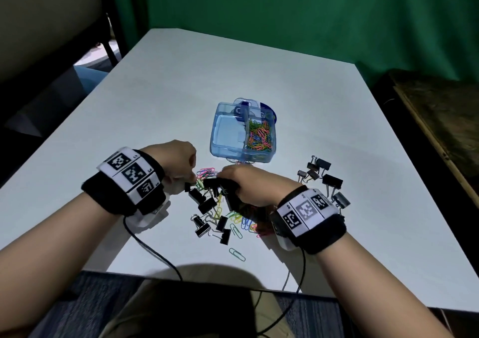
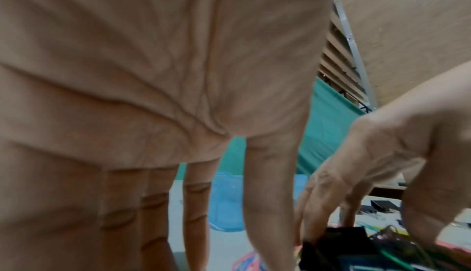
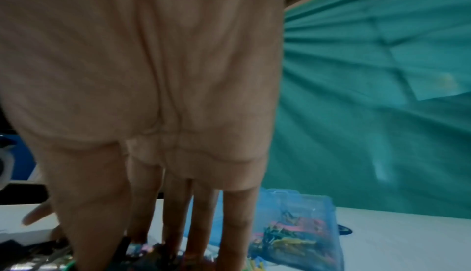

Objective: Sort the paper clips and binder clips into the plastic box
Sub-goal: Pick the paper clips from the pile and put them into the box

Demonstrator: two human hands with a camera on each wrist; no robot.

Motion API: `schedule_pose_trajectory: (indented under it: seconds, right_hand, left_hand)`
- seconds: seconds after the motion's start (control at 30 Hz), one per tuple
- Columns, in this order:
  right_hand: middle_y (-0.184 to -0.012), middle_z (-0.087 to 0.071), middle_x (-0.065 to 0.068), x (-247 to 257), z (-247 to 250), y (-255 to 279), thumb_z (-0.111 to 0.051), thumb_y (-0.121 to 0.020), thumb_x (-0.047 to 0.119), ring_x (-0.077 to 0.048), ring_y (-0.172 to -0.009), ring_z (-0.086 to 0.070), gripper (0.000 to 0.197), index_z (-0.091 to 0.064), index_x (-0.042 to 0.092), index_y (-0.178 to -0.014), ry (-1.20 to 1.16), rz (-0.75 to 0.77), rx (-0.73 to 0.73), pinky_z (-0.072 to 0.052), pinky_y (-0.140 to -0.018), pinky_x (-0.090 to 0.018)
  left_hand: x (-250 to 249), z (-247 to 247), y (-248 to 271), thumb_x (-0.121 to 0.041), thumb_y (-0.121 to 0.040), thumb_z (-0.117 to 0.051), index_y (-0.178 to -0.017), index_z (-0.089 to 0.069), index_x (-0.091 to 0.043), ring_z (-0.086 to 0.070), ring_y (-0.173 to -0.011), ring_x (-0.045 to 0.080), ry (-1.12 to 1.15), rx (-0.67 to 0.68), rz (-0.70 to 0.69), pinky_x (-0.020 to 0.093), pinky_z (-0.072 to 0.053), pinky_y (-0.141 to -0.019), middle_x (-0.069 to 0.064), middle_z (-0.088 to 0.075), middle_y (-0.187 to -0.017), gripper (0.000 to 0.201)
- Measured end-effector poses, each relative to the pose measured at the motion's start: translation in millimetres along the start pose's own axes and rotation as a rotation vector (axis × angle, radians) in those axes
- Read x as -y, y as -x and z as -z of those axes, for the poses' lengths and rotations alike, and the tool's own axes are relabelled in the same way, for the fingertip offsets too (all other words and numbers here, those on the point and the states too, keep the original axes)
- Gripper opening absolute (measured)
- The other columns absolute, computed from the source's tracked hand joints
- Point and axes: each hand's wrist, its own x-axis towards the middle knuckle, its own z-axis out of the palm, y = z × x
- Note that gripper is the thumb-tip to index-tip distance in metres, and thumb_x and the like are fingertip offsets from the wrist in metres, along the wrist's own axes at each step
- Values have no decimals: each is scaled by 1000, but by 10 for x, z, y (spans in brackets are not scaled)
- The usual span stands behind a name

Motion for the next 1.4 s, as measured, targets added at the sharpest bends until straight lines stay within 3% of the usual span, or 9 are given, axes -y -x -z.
schedule_pose_trajectory:
  seconds: [0.17,0.43,0.6,0.77,0.9,1.03,1.13,1.27,1.4]
  right_hand:
    - [-109,-66,-11,-130,-86,211,-54,-76,-5,-30,-103,-61,37,-68,14,-105,17,-94,-128,-51,-87,-42]
    - [-99,-68,-8,-173,-8,299,-68,-78,7,-23,-88,-59,19,-68,10,-97,-51,-116,-331,-44,-72,-28]
    - [-71,-60,0,-287,109,406,-78,-74,14,-11,-65,-53,14,-71,10,-85,-372,-248,-503,-40,-57,-18]
    - [-80,-68,-10,-559,229,522,-70,-74,-3,-21,-75,-61,17,-71,2,-90,-435,-417,-585,-51,-74,-28]
    - [-93,-72,-16,-822,280,531,-56,-77,-10,-28,-88,-66,27,-71,3,-95,-287,-523,-691,-54,-78,-33]
    - [-113,-68,-12,-915,263,502,-59,-82,3,-30,-107,-61,30,-68,10,-110,-158,-582,-652,-51,-88,-36]
    - [-110,-69,-10,-728,246,488,-64,-83,14,-28,-104,-62,27,-68,9,-110,-152,-471,-600,-49,-83,-32]
    - [-116,-67,-10,-367,167,414,-57,-91,14,-25,-108,-60,23,-67,9,-110,-198,-252,-315,-46,-87,-29]
    - [-127,-54,-14,-196,101,272,-45,-89,1,-33,-114,-52,30,-58,1,-116,-99,-161,-51,-44,-97,-43]
  left_hand:
    - [-111,-152,67,-10,-67,-79,-101,-56,-15,-55,-85,19,-39,50,-143,28,-46,-72,-9,-52,-75,40]
    - [-356,-259,44,-7,-69,-77,-89,-53,-20,-51,-85,17,-78,6,-267,25,-41,-70,-1,-53,-88,33]
    - [-372,-280,35,-4,-70,-74,-83,-58,-19,-52,-79,16,-88,13,-289,25,-42,-68,-5,-55,-76,25]
    - [-367,-236,31,-1,-71,-70,-75,-69,-11,-55,-68,11,-48,-17,-355,27,-47,-67,-11,-60,-63,11]
    - [-400,-88,40,-8,-73,-73,-79,-72,-14,-50,-57,-2,50,-117,-378,14,-39,-55,-10,-60,-64,9]
    - [-268,59,-56,-10,-75,-73,-75,-69,-14,-51,-54,2,103,-276,-248,16,-38,-49,-4,-62,-65,6]
    - [-76,89,-154,-12,-74,-74,-75,-70,-9,-58,-60,15,86,-285,-87,22,-44,-55,7,-70,-78,5]
    - [71,38,-250,-12,-73,-74,-75,-68,-12,-65,-83,25,39,-247,-3,30,-51,-73,8,-72,-87,6]
    - [60,2,-268,-15,-75,-72,-92,-66,-11,-61,-96,28,-38,-294,-8,32,-50,-78,8,-66,-100,19]
